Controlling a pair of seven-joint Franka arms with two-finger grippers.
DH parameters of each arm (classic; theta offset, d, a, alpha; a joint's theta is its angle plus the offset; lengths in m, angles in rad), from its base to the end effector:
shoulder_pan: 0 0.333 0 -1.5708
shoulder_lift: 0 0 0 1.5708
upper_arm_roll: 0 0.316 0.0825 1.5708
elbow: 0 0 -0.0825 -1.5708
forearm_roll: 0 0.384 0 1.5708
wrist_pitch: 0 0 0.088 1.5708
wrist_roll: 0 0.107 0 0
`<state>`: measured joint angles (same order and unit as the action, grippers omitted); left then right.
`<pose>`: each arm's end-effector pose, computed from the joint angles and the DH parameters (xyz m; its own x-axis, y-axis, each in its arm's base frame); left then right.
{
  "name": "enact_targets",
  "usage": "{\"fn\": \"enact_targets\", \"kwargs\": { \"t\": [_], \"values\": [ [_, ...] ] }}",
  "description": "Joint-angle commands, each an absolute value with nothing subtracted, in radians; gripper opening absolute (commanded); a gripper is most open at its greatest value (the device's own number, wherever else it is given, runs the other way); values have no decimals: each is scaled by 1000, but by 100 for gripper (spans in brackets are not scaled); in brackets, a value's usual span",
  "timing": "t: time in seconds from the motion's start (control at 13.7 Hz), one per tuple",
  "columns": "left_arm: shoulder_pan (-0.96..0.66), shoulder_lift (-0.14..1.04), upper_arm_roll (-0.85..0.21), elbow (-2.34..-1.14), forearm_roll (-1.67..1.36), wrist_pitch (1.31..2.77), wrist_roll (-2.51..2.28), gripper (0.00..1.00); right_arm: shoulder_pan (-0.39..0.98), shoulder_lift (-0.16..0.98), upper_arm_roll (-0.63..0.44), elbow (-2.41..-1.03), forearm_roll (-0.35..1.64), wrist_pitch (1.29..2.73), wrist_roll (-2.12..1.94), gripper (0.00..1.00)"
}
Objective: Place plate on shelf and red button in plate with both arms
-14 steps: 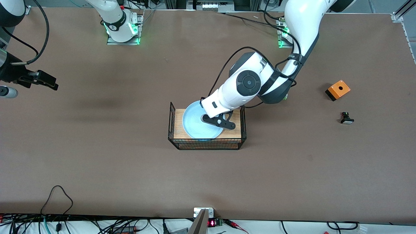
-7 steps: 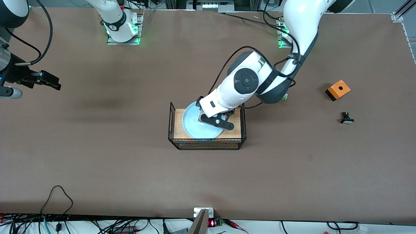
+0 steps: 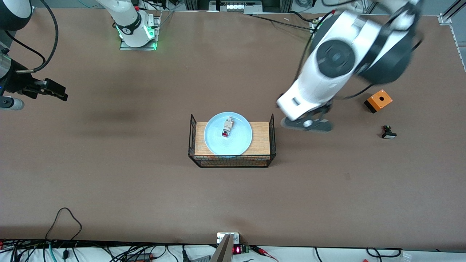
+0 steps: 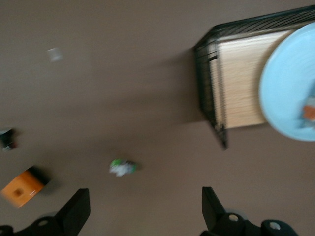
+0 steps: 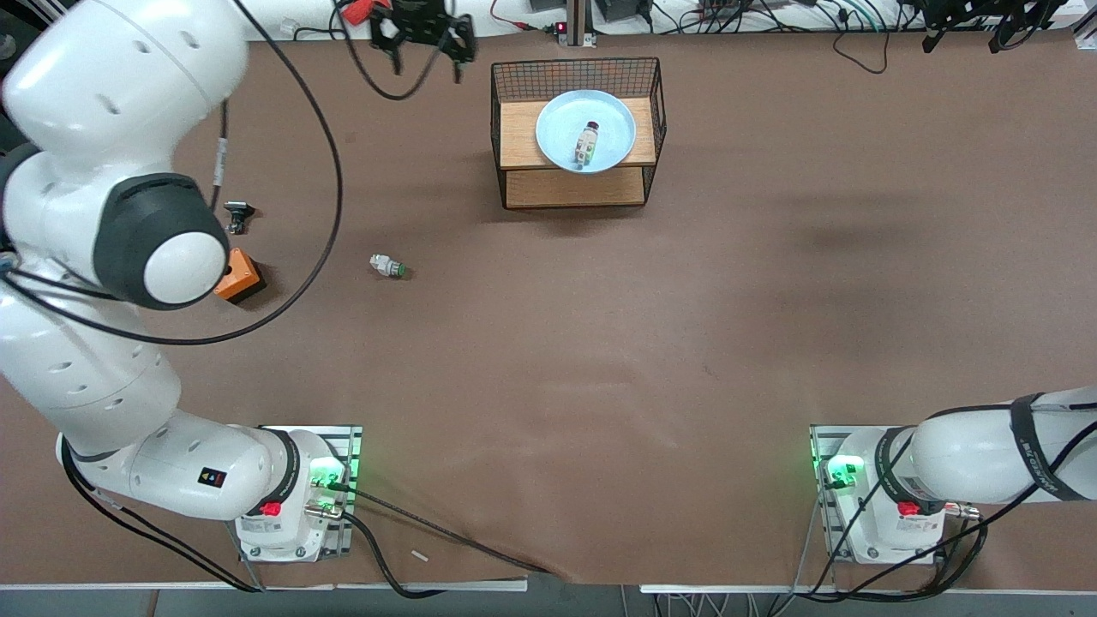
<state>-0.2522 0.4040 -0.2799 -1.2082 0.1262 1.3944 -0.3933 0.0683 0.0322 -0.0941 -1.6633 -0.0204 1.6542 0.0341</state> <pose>0.5831 -0.2830 0.5414 0.9777 -0.1083 -0.1800 -0.1266 -0.9875 -0.0935 0.5672 -0.0159 0.5698 0.9975 -0.0582 -0.0404 -0.0572 -0.9981 0.0246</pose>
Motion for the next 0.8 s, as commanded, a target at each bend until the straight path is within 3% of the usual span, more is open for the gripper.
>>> {"fn": "enact_targets", "kwargs": {
  "t": [0.0,0.22,0.51,0.73],
  "values": [
    [-145,328,-288,-1239,143,1303,-252,100,66,34,-92,-1644,-15,1634,17,100],
    [-26,293,-287,-1258,129,1305,-74,100,69,34,-91,-1643,-17,1635,15,100],
    [-20,64,-108,-1613,28,1570,-23,100,69,35,-91,-1641,-17,1635,14,100],
    [-64,-17,-31,-1739,23,1677,-21,100,69,37,-91,-1641,-20,1634,12,100]
  ]
}}
